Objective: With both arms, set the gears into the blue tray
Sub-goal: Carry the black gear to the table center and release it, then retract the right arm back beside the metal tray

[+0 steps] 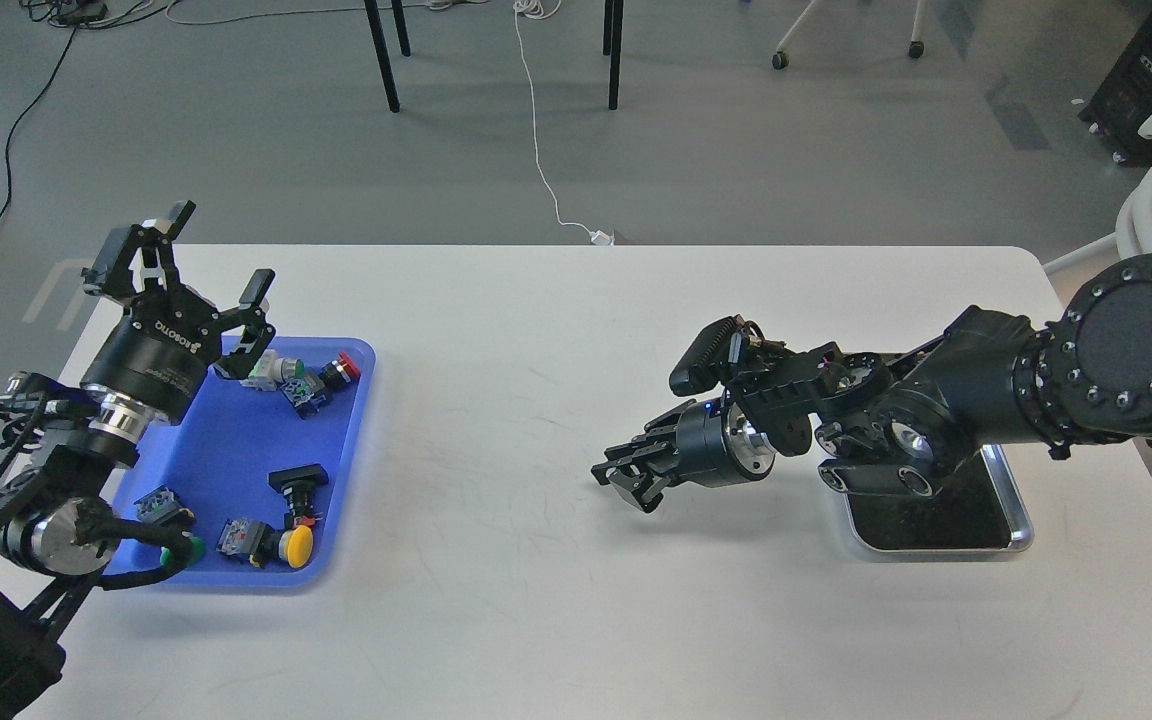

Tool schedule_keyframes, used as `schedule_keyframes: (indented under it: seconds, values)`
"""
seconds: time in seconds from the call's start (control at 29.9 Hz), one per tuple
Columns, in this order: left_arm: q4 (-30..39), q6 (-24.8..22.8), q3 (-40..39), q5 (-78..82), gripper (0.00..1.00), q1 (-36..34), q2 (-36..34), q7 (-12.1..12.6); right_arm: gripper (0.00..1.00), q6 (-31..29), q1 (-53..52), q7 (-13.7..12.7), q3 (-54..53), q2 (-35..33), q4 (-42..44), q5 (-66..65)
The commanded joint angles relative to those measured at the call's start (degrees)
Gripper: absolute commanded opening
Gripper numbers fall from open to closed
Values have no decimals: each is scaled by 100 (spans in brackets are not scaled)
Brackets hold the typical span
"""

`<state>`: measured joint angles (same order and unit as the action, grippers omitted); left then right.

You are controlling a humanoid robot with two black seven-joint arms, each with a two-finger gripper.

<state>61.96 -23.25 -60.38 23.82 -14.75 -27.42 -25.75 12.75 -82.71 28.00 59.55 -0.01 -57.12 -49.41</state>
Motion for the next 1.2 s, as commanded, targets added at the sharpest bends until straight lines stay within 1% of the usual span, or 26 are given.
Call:
schedule_keyframes:
  seconds: [0.0,0.03,0.13,0.3,0.33,0.37,0.4,0.53,0.7,0.77,0.87,0.97,1.07,1.14,1.17]
  values:
    - [0,-4,-1,0,98,-2,0,0,36,8,27,0,-40,1,52,11]
    - [0,-4,-1,0,98,-2,0,0,38,8,27,0,-40,1,61,11]
    - [0,-4,-1,0,98,-2,0,0,53,8,27,0,-49,1,70,19]
    - [9,-4,-1,0,98,-2,0,0,73,17,44,0,-93,1,87,185]
    - [9,-13,-1,0,98,-2,0,0,79,8,44,0,-137,1,79,300]
    - [26,-13,-1,9,98,-2,-9,0,88,8,36,0,-224,1,87,449]
    - [53,-4,-1,9,98,-2,-26,0,94,8,36,0,-338,1,87,615]
    - [123,-13,8,27,98,-2,-114,0,97,-44,-52,0,-795,1,61,1152]
    - [123,-83,43,79,98,-37,-237,0,96,-88,96,0,-1752,1,26,1530]
    - [132,-92,52,245,98,-89,-246,0,96,-80,473,0,-2296,-297,34,1899]
    - [167,-118,52,789,98,-125,-237,-79,96,-97,1176,0,-3464,-762,61,2295]
    - [430,-189,79,1396,98,-134,-220,-123,96,-202,1800,0,-4581,-1176,61,2698]
    - [720,-189,114,2072,98,-134,-176,-150,96,-290,2407,0,-5575,-1510,61,3454]
    - [896,-197,131,2660,98,-116,-158,-202,96,-430,2759,0,-6137,-1800,-18,3885]
    - [1010,-197,131,2994,98,-125,-132,-225,96,-596,2943,0,-6444,-1958,-44,4061]
